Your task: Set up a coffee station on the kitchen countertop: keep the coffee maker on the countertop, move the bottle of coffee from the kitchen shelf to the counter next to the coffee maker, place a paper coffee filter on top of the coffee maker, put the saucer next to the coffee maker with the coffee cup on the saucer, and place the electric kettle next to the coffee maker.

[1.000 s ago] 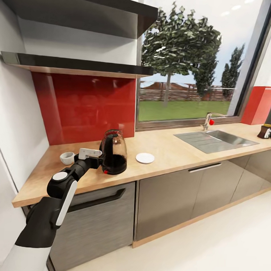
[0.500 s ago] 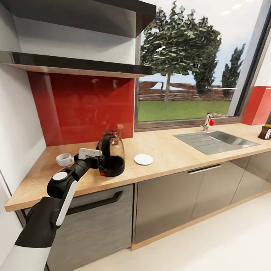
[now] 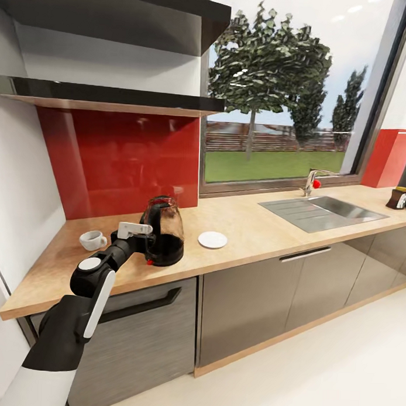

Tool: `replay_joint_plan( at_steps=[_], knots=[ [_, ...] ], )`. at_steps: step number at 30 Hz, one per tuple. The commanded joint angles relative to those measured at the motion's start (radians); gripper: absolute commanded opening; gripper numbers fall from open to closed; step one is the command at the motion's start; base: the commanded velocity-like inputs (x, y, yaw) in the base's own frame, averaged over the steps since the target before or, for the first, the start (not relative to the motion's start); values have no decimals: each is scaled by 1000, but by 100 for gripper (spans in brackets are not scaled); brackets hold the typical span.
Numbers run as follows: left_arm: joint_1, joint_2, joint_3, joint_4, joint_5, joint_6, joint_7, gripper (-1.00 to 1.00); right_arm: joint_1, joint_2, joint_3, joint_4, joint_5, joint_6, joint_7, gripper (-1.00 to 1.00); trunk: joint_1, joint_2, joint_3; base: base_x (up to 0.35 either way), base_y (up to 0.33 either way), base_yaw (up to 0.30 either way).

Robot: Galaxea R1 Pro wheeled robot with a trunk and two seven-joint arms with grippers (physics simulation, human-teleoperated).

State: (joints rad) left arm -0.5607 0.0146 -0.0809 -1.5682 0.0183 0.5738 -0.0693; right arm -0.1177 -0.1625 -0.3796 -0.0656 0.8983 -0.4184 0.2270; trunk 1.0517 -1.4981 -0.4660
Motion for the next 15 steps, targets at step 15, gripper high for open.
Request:
replay_joint_plan(
  at_steps=[15],
  knots=[
    [-1, 1, 0, 0, 2, 6, -1, 100, 0, 0, -9, -1, 2, -2, 8, 100, 0, -1, -1, 33, -20, 0]
  ],
)
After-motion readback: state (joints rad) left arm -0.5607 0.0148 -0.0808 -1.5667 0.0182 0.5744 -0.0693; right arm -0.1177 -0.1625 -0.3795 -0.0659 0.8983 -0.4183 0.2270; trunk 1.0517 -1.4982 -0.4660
